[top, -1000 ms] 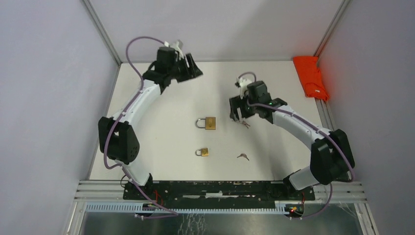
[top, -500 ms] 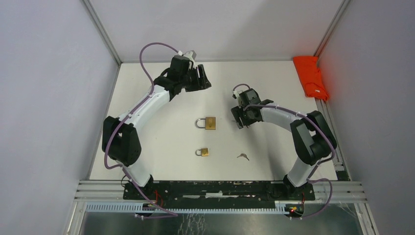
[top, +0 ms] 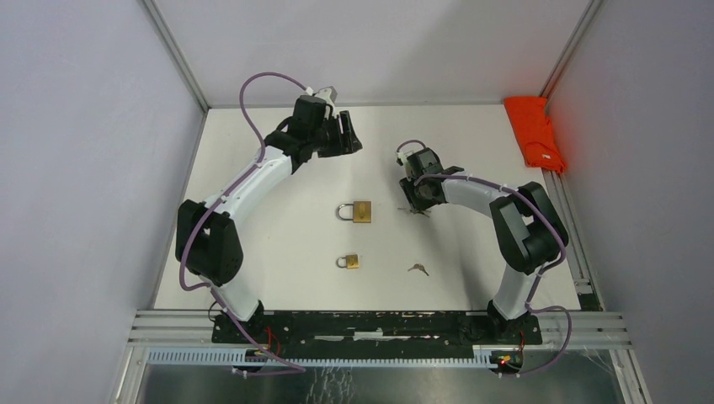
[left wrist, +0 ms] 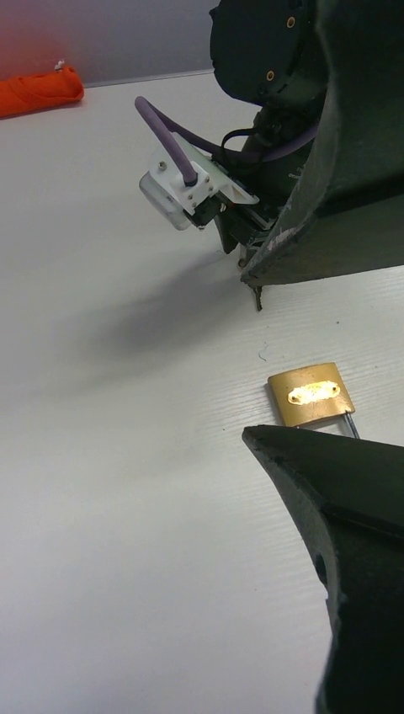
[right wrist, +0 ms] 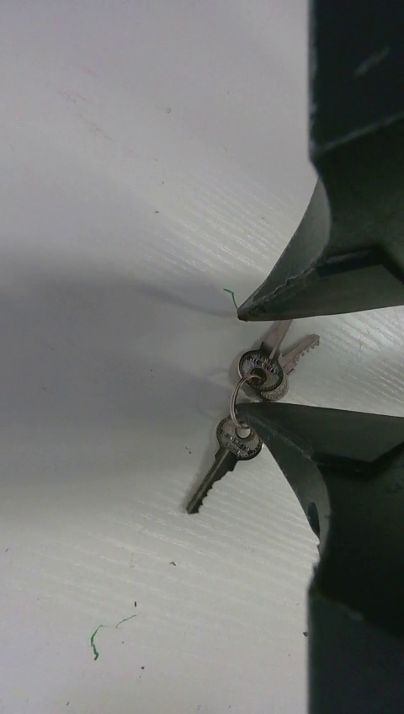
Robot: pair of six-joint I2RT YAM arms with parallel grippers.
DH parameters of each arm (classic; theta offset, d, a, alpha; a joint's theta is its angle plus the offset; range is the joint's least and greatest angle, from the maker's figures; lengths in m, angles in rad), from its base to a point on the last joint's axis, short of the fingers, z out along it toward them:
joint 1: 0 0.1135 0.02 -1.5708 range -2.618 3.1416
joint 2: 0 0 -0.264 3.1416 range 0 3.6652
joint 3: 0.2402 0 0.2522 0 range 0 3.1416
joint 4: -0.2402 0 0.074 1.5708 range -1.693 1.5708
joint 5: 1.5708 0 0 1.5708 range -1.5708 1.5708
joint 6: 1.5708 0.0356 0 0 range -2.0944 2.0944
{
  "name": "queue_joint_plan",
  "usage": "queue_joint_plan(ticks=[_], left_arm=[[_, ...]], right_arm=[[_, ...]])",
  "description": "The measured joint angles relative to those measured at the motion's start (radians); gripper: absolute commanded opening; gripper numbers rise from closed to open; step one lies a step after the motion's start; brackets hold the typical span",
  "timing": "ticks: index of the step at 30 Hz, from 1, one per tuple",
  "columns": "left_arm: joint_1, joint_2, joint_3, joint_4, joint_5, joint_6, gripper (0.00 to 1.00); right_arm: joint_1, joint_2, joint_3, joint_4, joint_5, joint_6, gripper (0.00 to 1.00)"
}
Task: Unlock with the key
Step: Pick up the key from the center of the board.
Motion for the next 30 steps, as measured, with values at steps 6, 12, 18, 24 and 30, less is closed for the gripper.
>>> queue_joint_plan(ticks=[6,12,18,24,30], left_arm=[[-0.008,0.0,0.0,0.0,0.001,0.0,0.67],[-0.01,0.0,0.0,-0.001,0.0,0.0,0.67],[-0.011,0.001,0.0,-0.001,0.001,0.0,0.67],[-0.014,0.006,0.0,-0.001,0.001,0.0,0.67],[-0.015,0.006,0.0,-0.001,0.001,0.0,0.67]], right_arm=[[0.0,0.003,0.0,0.001,0.0,0.0,0.46],[0.0,-0.006,-0.019,0.023,-0.013,0.005,0.48],[-0.001,-0.027,-0.051,0.042,-0.039,0.005,0.49],[-0.001,-0.067,-0.1,0.052,-0.061,0.01,0.51],[-0.001,-0.068,-0.102,0.046,-0.077,0.008,0.48]])
